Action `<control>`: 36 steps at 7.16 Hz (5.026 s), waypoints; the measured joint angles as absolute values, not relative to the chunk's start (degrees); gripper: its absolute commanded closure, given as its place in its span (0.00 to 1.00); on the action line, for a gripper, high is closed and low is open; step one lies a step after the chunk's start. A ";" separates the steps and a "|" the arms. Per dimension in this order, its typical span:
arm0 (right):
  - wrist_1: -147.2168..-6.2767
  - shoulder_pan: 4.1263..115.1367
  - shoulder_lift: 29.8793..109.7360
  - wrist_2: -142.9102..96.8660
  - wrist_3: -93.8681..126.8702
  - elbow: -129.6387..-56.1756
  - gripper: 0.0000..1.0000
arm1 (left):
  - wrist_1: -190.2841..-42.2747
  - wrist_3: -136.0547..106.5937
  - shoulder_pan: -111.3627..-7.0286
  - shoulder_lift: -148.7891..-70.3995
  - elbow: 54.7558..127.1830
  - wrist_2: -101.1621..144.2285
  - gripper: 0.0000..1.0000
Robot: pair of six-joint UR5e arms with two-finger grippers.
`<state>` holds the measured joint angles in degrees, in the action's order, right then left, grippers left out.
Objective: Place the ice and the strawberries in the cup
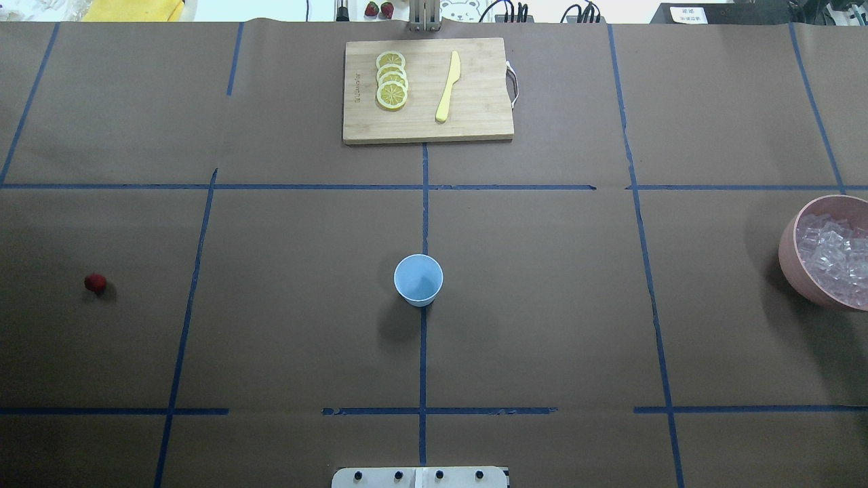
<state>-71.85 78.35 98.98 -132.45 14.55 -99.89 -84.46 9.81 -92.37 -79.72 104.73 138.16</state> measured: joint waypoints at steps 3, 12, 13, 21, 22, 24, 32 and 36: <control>-67.25 73.25 98.98 -129.21 23.73 -99.34 0.01 | -84.46 9.84 -92.37 -79.72 104.82 138.22 0.00; -60.71 68.14 99.73 -123.78 33.72 -95.83 0.19 | -84.46 9.84 -92.36 -79.51 104.85 138.25 0.00; -60.72 67.93 99.83 -123.80 33.68 -95.81 0.22 | -84.46 9.84 -92.35 -79.48 104.85 138.25 0.00; -60.91 67.25 100.35 -124.04 33.50 -95.95 0.94 | -84.46 9.93 -92.29 -79.45 104.96 138.25 0.00; -60.86 67.29 100.51 -124.03 33.62 -96.29 0.94 | -84.46 9.93 -92.29 -79.45 105.03 138.25 0.00; -61.08 68.23 100.18 -124.13 33.68 -98.17 0.94 | -84.52 9.93 -92.31 -79.45 105.13 138.25 0.00; -80.82 58.37 78.93 -124.91 34.51 -108.91 0.93 | -84.47 9.93 -92.31 -79.46 105.50 138.31 0.00; -90.17 40.40 60.80 -115.29 54.68 -108.61 0.93 | -84.46 9.93 -92.29 -79.47 105.47 138.34 0.00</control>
